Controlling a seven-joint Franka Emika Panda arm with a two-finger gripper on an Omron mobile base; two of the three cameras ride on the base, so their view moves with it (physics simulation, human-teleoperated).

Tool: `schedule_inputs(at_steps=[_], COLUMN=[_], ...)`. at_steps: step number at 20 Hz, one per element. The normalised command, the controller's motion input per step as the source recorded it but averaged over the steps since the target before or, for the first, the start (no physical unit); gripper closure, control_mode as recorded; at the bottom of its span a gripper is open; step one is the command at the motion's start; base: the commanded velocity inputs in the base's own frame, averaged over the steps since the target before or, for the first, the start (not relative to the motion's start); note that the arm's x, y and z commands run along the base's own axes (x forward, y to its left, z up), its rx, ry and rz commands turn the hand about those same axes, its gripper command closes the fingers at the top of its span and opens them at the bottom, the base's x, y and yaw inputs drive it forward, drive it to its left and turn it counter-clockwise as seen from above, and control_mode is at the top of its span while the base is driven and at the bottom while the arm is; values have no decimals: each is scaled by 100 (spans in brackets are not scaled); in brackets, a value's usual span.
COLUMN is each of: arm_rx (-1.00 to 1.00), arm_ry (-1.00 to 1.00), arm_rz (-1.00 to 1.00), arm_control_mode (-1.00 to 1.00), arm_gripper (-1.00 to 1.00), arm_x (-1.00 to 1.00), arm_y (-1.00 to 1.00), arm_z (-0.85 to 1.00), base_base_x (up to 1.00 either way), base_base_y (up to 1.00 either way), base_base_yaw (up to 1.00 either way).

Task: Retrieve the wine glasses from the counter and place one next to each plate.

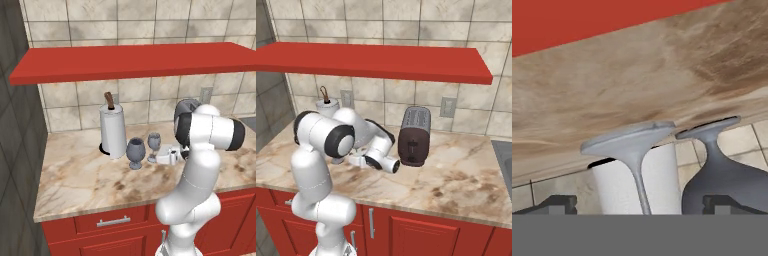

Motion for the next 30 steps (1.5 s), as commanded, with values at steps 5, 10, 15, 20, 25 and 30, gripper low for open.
schedule_inputs(at_steps=[5,10,15,20,25,30], arm_rx=[0,0,5,7,3,-2], arm_ry=[0,0,-16,-32,-21,2], arm_rz=[0,0,0,0,-1,-10], arm_control_mode=[-100,-100,-100,-100,-100,-100], arm_gripper=[-100,100,100,100,100,100], arm_x=[23,17,-31,-47,-66,-95], arm_y=[0,1,0,0,-5,-21], arm_z=[0,-2,34,77,93,87], base_base_x=[0,0,0,0,0,0], base_base_y=[0,0,0,0,0,0], base_base_yaw=[0,0,0,0,0,0])
